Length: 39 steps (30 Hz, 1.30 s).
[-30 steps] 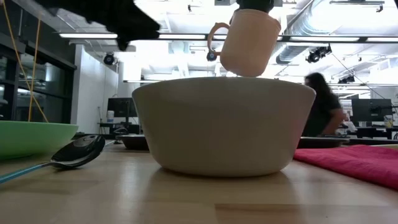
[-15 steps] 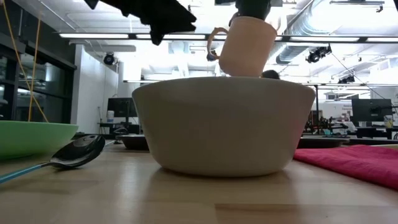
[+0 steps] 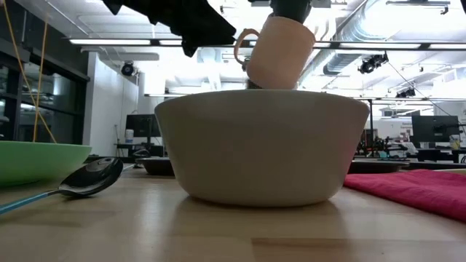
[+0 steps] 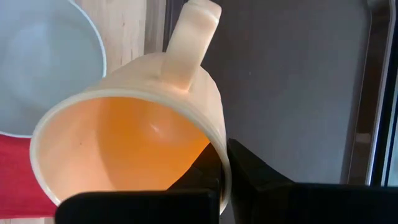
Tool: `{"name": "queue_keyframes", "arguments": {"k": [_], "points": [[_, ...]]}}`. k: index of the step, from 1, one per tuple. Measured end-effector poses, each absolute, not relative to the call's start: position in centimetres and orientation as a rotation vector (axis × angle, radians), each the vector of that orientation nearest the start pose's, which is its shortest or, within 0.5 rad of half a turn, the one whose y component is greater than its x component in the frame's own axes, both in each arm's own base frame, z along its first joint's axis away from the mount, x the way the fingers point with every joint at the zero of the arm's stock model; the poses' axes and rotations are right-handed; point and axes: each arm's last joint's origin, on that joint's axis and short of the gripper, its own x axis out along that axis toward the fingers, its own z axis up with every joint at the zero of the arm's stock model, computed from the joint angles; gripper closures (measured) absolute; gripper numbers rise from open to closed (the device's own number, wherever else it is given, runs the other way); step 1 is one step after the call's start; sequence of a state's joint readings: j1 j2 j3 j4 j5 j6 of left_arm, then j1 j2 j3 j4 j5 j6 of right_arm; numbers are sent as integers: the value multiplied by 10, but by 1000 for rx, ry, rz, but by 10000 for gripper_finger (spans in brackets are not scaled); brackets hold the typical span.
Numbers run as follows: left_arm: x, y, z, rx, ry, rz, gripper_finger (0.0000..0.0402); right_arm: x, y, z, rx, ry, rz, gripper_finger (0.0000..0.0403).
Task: Set up tray
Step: Put the orange mug on the brown tray
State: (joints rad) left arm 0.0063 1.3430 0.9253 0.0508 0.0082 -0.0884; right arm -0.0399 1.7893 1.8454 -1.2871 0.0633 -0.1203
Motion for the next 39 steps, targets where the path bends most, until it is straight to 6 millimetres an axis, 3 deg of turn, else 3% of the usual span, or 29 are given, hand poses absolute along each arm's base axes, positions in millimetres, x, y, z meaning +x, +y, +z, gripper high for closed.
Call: {"name": "queue_keyframes", "arguments": {"k": [18,39], "points": [[298,5,279,-14,393,100,257,350,-9,344,-94,1229,30,403],[300,3,275,-57,405,42,257,352,-9,344,-141,1220,25,403]]}}
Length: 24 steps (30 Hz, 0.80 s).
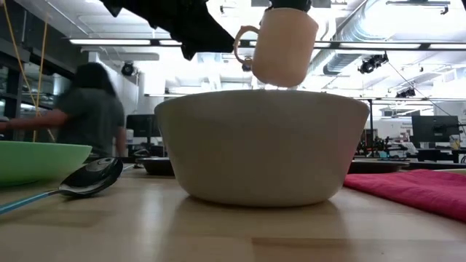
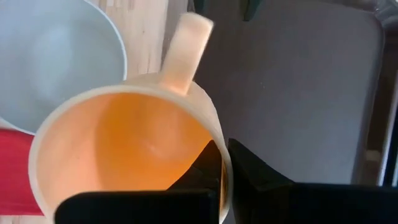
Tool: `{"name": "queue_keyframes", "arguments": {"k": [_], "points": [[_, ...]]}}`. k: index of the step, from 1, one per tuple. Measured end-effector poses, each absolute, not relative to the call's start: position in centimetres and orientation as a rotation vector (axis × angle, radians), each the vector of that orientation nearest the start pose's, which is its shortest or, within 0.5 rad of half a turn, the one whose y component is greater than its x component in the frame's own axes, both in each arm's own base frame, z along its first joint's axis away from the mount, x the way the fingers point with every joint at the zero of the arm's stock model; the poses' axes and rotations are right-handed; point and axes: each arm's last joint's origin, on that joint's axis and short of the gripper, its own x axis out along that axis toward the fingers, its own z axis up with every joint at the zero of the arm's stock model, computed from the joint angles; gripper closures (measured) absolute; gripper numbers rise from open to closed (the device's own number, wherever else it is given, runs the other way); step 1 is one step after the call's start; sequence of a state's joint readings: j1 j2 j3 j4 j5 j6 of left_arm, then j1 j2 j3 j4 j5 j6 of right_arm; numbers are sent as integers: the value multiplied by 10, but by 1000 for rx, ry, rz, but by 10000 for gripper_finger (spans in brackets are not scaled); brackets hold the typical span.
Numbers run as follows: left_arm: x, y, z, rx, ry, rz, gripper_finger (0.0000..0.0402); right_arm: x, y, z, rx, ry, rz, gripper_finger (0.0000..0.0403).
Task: Set up tray
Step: Put the orange mug on the brown tray
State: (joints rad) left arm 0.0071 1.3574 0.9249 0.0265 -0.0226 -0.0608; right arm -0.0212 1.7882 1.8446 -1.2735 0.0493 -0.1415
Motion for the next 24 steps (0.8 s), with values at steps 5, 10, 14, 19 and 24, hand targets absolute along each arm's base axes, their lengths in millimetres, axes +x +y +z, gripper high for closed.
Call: {"name": "queue_keyframes", "arguments": {"k": [5,10,14,19,24], "points": [[300,2,277,-59,398,31,257,350,-10,344,-146,1232,10,403],[300,2,277,-65,399,34,257,349,-11,344,-142,1243,11,403],[300,2,277,-72,399,36,257,351,-12,344,-147,1228,15,403],[301,2,275,-74,400,33,257,353,-12,344,-152,1203,24,403],[301,2,276,-73,396,37,257,353,-12,345,-151,1200,26,403]]}}
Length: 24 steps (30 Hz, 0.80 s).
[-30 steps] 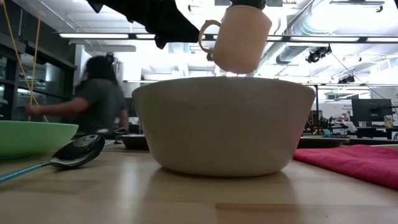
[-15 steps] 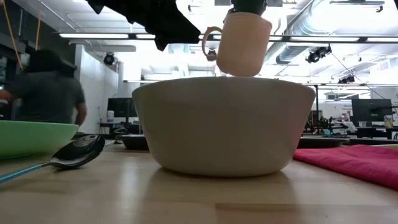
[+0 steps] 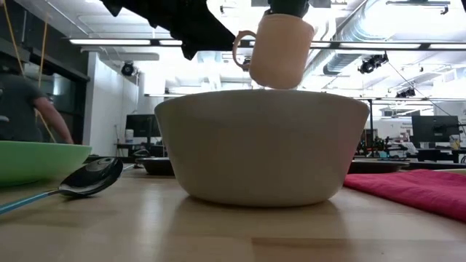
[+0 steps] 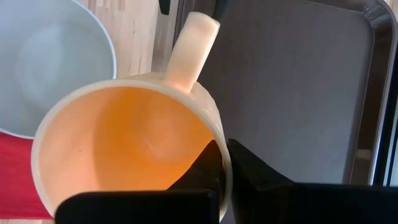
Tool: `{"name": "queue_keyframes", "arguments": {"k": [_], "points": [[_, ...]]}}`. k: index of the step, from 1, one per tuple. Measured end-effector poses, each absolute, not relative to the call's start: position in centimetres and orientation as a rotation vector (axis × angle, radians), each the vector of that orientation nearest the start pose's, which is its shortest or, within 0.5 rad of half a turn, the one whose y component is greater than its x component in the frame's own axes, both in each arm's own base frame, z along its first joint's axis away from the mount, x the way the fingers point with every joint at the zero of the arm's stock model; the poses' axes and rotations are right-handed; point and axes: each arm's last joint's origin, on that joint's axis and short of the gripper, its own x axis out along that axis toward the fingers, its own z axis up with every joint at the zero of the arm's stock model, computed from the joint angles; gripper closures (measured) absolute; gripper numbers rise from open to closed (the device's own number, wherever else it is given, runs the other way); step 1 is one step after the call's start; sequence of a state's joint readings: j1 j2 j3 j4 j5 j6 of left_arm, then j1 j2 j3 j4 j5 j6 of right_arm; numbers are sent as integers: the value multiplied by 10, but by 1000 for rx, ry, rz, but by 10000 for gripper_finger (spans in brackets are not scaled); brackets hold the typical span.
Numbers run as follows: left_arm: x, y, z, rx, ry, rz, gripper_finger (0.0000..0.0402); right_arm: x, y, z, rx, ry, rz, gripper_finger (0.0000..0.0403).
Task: Set up tray
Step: Put the orange mug on the brown tray
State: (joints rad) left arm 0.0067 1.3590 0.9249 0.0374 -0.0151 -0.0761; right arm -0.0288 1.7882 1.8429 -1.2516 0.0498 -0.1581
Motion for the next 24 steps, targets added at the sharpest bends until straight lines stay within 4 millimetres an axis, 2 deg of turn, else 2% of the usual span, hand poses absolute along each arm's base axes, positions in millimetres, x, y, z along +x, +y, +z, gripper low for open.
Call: {"name": "queue_keyframes", "arguments": {"k": [24], "points": [[302,4,277,-54,380,73,257,358,-9,347,-150,1142,45,403]]}}
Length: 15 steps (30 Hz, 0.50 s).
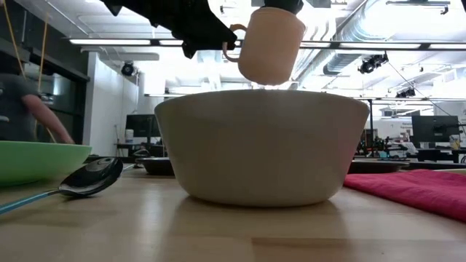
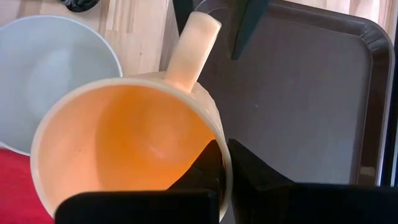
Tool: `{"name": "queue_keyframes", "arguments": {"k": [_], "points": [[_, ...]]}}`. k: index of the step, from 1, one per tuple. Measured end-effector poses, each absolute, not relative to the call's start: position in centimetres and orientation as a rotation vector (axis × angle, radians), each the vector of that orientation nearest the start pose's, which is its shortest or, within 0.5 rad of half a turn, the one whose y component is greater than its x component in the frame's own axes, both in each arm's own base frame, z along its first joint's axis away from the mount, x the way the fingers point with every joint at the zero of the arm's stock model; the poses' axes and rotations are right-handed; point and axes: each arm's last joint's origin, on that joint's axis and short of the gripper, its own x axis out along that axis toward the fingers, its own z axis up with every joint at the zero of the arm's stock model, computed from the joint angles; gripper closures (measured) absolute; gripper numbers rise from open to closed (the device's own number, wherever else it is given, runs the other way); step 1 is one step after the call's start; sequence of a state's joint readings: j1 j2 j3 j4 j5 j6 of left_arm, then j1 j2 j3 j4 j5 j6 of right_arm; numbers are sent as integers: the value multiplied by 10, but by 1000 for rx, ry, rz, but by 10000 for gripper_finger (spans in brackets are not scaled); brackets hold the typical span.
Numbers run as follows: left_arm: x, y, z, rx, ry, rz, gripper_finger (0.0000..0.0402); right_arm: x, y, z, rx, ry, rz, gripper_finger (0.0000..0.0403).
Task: Set up tray
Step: Put the orange mug on the brown tray
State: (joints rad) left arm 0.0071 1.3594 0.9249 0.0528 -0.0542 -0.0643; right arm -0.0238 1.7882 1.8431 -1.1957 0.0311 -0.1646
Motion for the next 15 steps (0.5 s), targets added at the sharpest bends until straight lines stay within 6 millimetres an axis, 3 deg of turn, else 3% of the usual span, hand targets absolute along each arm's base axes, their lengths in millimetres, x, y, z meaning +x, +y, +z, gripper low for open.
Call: {"name": "queue_keyframes", "arguments": {"k": [15], "points": [[308,5,267,-39,412,107,260,362,-9,348,-142,1101,50,403]]}}
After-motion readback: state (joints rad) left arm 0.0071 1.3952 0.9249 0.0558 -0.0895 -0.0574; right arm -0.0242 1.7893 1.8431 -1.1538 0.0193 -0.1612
